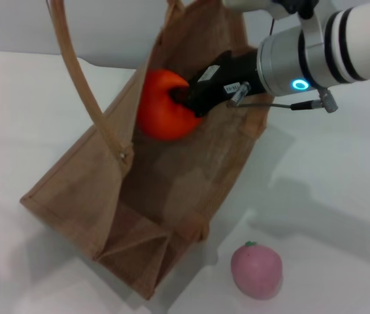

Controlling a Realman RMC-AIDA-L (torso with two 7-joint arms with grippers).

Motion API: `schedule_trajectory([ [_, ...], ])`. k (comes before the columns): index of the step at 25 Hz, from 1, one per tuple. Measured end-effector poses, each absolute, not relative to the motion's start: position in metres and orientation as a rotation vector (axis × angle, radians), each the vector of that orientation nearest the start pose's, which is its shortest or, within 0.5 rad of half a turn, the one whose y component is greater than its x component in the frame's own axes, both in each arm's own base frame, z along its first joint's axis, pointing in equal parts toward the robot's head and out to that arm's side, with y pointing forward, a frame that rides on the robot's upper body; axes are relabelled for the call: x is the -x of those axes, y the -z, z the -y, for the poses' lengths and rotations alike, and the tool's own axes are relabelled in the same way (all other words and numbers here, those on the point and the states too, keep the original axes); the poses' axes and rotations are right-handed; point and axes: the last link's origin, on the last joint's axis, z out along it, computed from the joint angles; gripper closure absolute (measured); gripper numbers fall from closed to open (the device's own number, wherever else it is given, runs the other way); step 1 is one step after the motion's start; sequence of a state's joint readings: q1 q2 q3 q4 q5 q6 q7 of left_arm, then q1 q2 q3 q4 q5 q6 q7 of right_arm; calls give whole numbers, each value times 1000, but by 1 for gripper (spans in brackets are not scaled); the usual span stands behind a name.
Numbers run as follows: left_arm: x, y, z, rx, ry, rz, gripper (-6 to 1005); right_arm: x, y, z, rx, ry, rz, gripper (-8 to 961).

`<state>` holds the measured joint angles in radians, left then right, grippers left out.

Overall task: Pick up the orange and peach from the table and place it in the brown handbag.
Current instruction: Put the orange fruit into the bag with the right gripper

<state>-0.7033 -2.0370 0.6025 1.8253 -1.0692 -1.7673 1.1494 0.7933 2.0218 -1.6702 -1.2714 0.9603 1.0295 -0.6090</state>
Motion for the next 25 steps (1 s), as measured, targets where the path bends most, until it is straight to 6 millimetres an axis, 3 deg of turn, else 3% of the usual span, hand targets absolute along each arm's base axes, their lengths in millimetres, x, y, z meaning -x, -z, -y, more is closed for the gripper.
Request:
schedule_trajectory([
  [6,83,-195,-346,2403,375,-11,833,-52,53,-400,2724,-105,-482,796],
  [10,84,-193,-346,2411,365,-3,832,-52,52,-404,2708,-117,-493,591],
  [18,99,-198,-348,2354,351,58,830,-59,49,-398,2737,-70,-524,422],
  [25,120,-205,-351,2278,309,146,828,-72,16,-376,2779,-55,-595,300],
])
